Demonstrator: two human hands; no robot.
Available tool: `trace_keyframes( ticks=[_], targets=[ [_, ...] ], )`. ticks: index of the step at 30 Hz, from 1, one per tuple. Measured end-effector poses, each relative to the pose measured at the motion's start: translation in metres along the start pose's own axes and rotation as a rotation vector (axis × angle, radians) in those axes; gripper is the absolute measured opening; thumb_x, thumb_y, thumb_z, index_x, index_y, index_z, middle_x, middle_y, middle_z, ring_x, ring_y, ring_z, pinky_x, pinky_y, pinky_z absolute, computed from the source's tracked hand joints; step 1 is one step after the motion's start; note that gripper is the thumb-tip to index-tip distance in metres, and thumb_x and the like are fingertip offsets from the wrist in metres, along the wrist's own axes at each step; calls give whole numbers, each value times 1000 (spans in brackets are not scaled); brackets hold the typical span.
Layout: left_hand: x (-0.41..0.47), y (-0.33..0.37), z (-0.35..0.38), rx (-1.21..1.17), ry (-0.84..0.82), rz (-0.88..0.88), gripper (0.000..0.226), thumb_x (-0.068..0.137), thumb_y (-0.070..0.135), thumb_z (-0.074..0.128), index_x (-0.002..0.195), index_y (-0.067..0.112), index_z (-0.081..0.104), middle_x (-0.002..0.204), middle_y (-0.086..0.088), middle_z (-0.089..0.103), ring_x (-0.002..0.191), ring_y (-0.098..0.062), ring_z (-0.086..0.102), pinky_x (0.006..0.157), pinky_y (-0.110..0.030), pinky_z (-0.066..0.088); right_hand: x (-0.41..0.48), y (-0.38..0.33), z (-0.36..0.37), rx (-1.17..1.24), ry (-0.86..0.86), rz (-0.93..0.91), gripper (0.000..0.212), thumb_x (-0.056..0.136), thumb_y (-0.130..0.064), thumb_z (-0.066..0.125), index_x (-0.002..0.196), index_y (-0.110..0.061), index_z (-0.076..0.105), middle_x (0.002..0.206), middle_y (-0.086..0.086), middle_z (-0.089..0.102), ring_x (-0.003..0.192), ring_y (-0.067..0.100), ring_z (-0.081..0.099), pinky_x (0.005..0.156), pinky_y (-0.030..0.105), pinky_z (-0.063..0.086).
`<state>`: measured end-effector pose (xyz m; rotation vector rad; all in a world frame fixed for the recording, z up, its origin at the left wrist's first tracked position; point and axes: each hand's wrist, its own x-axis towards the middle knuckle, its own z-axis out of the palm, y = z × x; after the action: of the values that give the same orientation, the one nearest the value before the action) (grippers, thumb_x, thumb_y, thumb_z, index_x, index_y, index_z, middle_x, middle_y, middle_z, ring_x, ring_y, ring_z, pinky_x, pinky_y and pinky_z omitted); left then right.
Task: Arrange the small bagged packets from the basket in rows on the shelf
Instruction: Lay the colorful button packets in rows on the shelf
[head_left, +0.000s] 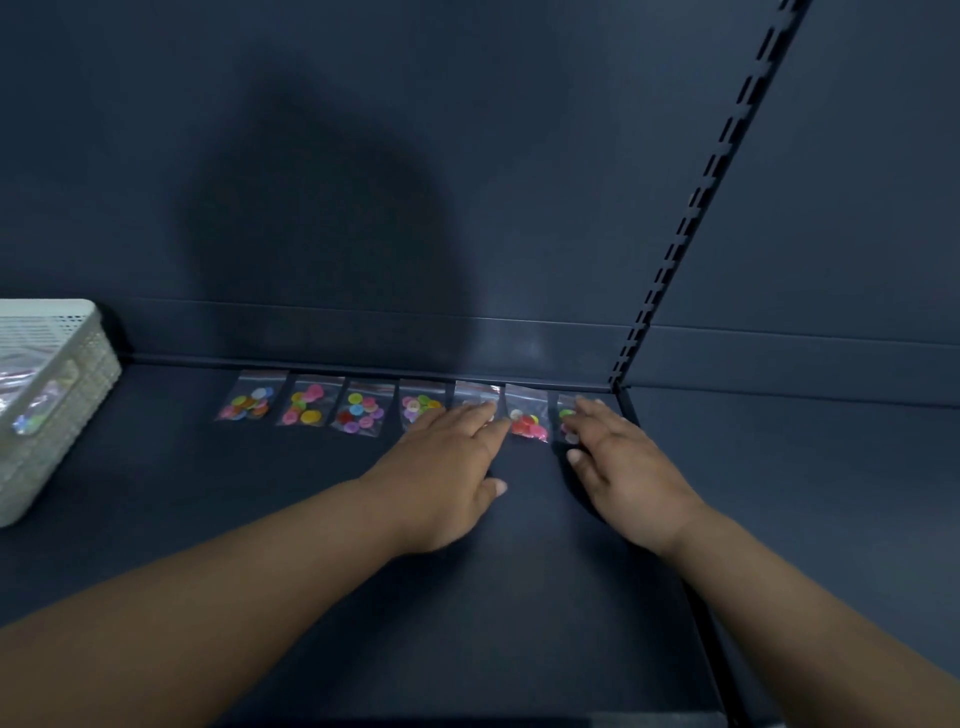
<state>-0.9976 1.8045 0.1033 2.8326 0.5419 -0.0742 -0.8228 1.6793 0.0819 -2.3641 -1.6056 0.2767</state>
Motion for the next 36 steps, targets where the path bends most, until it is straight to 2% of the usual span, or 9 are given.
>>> trace_keyframes(
  ticks=[3,6,9,13,23,26,30,33,36],
  targets=[
    [-22,-11,0,-5,23,-3,58,98,39,39,149,19,20,159,4,11,145,-12,7,119,-30,5,-1,-17,0,-16,34,-38,44,99,-27,38,142,-20,38,156,1,22,145,17,14,118,26,10],
    [-42,-18,0,15,-14,46,34,97,35,39,129,23,44,138,7,40,130,-11,33,115,-32,21,1,-35,4,-45,73,-38,44,98,-26,39,142,-23,38,156,1,24,144,19,17,116,27,9],
    [-52,-23,2,42,-91,49,49,99,36,36,145,21,31,151,6,29,140,-12,22,114,-27,14,1,-39,12,-123,108,146,46,98,-28,36,143,-18,34,156,4,22,144,22,16,118,34,12],
    [-51,-32,1,31,-102,27,58,99,41,35,151,21,18,159,3,13,145,-11,10,115,-25,7,-3,-31,21,-129,-12,267,53,100,-35,28,149,-17,18,159,3,11,146,20,7,119,38,10],
    [-47,-43,2,-44,-86,56,59,99,36,40,151,21,17,160,4,9,146,-10,8,114,-21,8,-2,-28,14,-56,30,215,52,100,-36,33,148,-19,24,158,1,13,146,19,9,118,32,10],
    [-48,-44,1,-68,-44,79,57,99,32,41,150,22,19,160,5,7,146,-10,6,115,-22,9,0,-41,14,-85,42,128,50,100,-36,32,148,-23,24,158,1,17,146,17,10,119,33,8],
    [-52,-48,2,-21,-21,162,50,98,24,39,147,22,30,158,4,19,144,-11,14,112,-17,9,3,-50,19,-170,-39,89,51,100,-38,29,149,-27,18,157,-5,20,145,13,10,119,33,4],
    [-57,-55,3,21,-10,187,47,99,26,37,145,21,34,156,4,24,143,-11,17,107,-13,4,3,-57,16,-169,-16,116,51,100,-40,29,149,-25,21,157,-4,20,145,13,11,119,34,4],
    [-68,-66,3,22,-2,148,48,99,33,37,145,22,34,156,6,22,144,-11,14,111,-17,4,3,-75,12,-145,26,78,50,100,-38,30,147,-21,26,157,-1,18,145,13,9,117,31,0]
  ],
)
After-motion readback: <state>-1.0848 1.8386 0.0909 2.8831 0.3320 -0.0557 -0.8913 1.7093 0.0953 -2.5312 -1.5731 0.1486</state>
